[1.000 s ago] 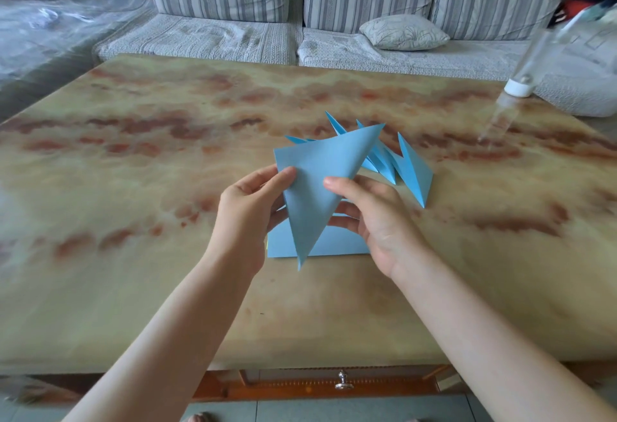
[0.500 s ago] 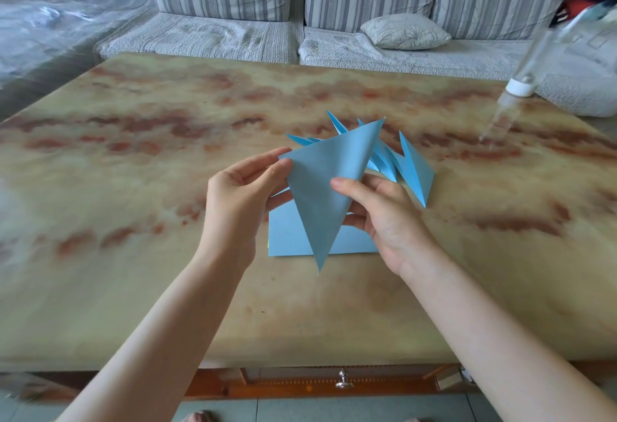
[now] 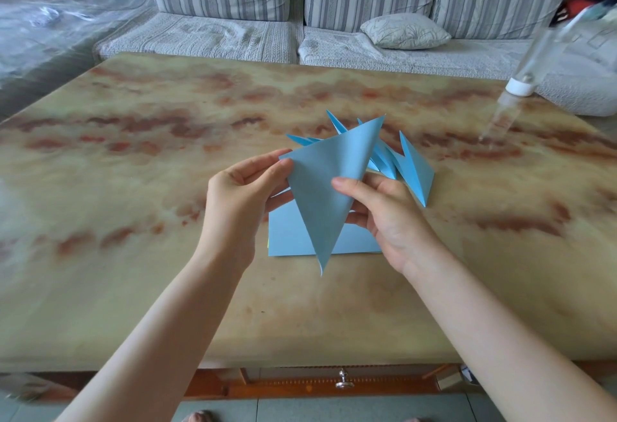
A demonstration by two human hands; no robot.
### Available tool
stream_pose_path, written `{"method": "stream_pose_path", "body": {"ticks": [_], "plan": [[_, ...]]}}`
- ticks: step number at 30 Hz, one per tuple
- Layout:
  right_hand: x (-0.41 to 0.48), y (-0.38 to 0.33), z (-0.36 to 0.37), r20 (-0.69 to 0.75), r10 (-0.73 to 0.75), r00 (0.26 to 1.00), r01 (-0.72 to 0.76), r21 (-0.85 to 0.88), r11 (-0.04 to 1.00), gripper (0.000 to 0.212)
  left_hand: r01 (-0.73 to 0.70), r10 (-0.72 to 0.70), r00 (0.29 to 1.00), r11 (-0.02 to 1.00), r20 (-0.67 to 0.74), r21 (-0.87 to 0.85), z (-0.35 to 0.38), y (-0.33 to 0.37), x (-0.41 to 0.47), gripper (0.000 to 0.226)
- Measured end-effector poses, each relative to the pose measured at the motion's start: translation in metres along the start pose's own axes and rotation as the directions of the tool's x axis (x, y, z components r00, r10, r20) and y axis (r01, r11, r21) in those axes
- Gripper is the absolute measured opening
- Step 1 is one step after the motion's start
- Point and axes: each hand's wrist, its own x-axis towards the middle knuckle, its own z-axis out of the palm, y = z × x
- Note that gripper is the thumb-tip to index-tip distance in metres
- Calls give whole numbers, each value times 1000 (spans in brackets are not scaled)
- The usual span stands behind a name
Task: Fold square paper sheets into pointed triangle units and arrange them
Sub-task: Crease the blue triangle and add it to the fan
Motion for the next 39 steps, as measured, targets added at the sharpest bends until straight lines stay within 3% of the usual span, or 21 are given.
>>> {"method": "stream_pose_path", "body": {"ticks": [6,9,16,24,29,34,39], "plan": [[-2,-2,-1,50,-15,999,18,-53,998,15,75,-83,993,992,79,100,-1,2,2,22],[-3,-1,0,89,-16,996,24,-92,996,13,70,-78,995,989,60,134,-2,0,1,16],[-2,-4,-3,61,19,998,-20,24,1000,12,35,-33,999,997,-26,71,0,-2,0,8],[1,-4,-2,4,69,998,-69,62,996,10,45,-44,999,998,-32,51,2,-4,0,10],[0,-4,-6,45,75,996,-78,76,994,26,55,-54,997,998,-59,19,1,-1,0,6],[1,-3,-7,-4,42,999,-41,32,999,13,52,-51,997,999,-53,12,2,-2,-1,5],[-1,-3,-5,69,74,995,-75,21,997,40,58,-61,994,998,-86,-31,1,0,-1,5]]}}
